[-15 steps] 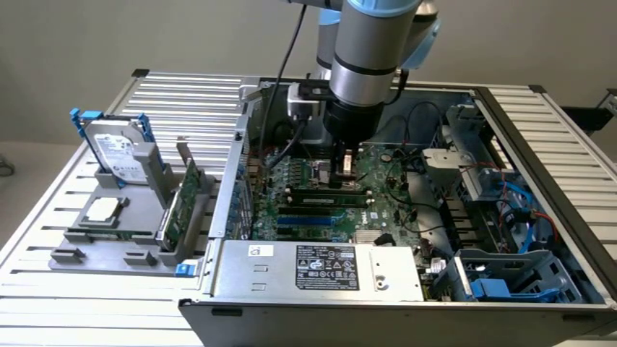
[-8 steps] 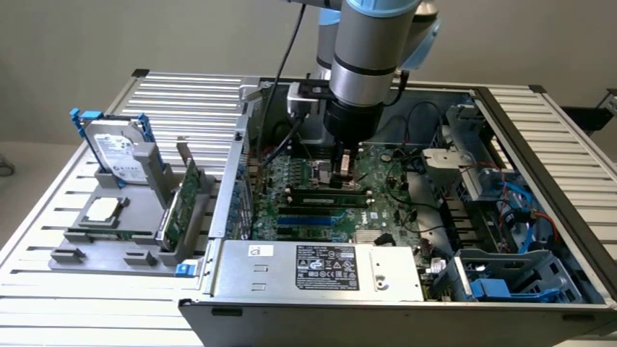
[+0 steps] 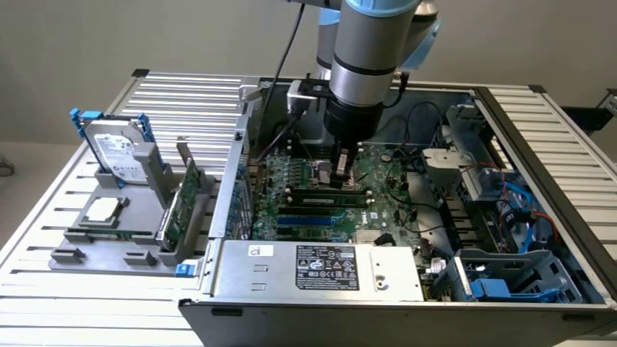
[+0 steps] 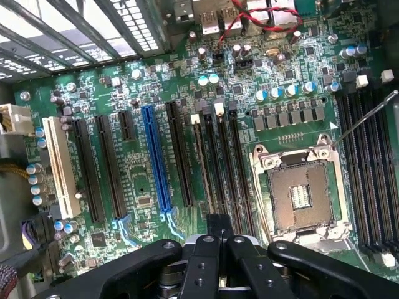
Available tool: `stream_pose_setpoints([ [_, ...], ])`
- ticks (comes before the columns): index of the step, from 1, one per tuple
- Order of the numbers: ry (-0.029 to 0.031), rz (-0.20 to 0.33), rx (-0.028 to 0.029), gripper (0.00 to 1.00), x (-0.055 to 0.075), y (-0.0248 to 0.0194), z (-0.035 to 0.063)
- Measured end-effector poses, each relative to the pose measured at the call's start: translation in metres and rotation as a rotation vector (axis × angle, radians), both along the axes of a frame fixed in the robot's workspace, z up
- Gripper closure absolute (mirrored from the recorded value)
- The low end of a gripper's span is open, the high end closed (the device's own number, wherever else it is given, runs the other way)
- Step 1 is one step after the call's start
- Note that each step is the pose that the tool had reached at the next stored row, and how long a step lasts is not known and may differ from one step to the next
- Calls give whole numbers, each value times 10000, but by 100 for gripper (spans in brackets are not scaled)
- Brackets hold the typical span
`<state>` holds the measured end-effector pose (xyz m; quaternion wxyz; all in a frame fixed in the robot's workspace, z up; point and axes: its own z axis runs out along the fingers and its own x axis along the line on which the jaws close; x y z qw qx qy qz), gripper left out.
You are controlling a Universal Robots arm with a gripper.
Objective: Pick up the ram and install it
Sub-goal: 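Press down the ram until it locks into place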
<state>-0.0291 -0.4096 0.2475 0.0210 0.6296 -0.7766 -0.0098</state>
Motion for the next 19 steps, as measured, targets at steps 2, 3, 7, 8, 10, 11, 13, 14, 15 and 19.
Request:
stream_pose_setpoints([
  [2, -9, -233, -24, 89, 0, 0, -1],
  [3, -13, -350, -36, 89, 0, 0, -1],
  [7, -28, -822, -87, 89, 0, 1, -1],
  [8, -31, -942, -99, 89, 0, 1, -1],
  [10, -36, -1187, -121, 89, 0, 0, -1],
  [11, -38, -1316, -129, 89, 0, 0, -1],
  [13, -39, -1584, -144, 89, 0, 0, 0],
  [14, -40, -1718, -149, 89, 0, 1, -1],
  [15, -40, -1852, -155, 89, 0, 1, -1],
  [19, -39, -2411, -172, 89, 0, 1, -1],
])
